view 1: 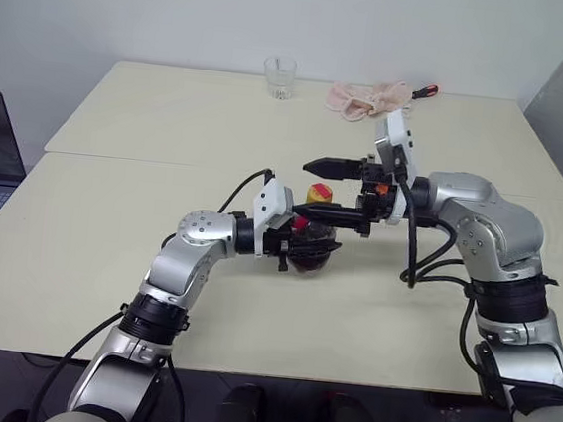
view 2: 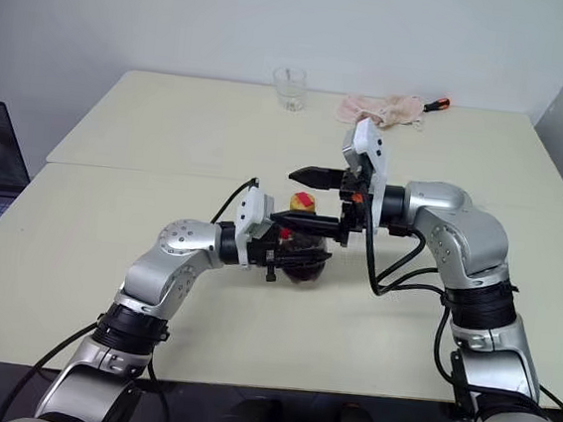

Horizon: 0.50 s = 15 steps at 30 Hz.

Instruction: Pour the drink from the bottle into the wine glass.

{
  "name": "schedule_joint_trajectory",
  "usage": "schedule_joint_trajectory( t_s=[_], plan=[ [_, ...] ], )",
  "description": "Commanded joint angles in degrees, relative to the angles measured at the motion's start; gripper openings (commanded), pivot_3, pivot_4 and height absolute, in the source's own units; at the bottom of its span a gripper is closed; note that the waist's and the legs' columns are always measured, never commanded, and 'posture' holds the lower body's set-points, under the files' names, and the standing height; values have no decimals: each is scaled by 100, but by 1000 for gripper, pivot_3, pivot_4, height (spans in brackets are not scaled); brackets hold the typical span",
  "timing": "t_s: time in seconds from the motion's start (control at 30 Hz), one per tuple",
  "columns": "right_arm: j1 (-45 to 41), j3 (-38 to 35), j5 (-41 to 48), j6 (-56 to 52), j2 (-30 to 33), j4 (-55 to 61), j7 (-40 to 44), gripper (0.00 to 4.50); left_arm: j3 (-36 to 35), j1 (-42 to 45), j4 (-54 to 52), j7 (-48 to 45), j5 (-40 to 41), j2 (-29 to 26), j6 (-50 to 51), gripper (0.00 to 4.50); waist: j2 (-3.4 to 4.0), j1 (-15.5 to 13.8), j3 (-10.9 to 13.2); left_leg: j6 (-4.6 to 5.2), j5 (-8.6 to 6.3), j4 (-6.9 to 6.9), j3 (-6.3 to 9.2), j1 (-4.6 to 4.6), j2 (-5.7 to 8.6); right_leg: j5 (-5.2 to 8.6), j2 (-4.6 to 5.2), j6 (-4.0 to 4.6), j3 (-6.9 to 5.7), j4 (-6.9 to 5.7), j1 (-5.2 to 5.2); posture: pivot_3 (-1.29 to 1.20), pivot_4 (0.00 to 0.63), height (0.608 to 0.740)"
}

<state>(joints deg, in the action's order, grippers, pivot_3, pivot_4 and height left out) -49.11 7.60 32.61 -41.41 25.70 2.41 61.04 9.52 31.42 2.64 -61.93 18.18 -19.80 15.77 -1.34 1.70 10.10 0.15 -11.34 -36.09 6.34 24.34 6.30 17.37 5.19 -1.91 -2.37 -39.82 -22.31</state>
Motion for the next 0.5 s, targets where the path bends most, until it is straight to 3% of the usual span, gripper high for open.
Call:
schedule_joint_trajectory(
  t_s=[0.03, 0.5],
  plan=[
    [-206, -9, -74, 169, -43, -30, 27, 4500, -28, 20, -319, 9, 143, 45, -113, 1670, 0, 0, 0, 0, 0, 0, 0, 0, 0, 0, 0, 0, 0, 0, 0, 0, 150, 740],
    [-401, -35, -317, 422, -98, -535, 166, 4500, -25, -15, -350, 64, 125, 45, -110, 1658, 0, 2, 0, 0, 0, 0, 0, 0, 0, 0, -1, 0, 0, 0, -1, 0, 150, 740]
  ],
)
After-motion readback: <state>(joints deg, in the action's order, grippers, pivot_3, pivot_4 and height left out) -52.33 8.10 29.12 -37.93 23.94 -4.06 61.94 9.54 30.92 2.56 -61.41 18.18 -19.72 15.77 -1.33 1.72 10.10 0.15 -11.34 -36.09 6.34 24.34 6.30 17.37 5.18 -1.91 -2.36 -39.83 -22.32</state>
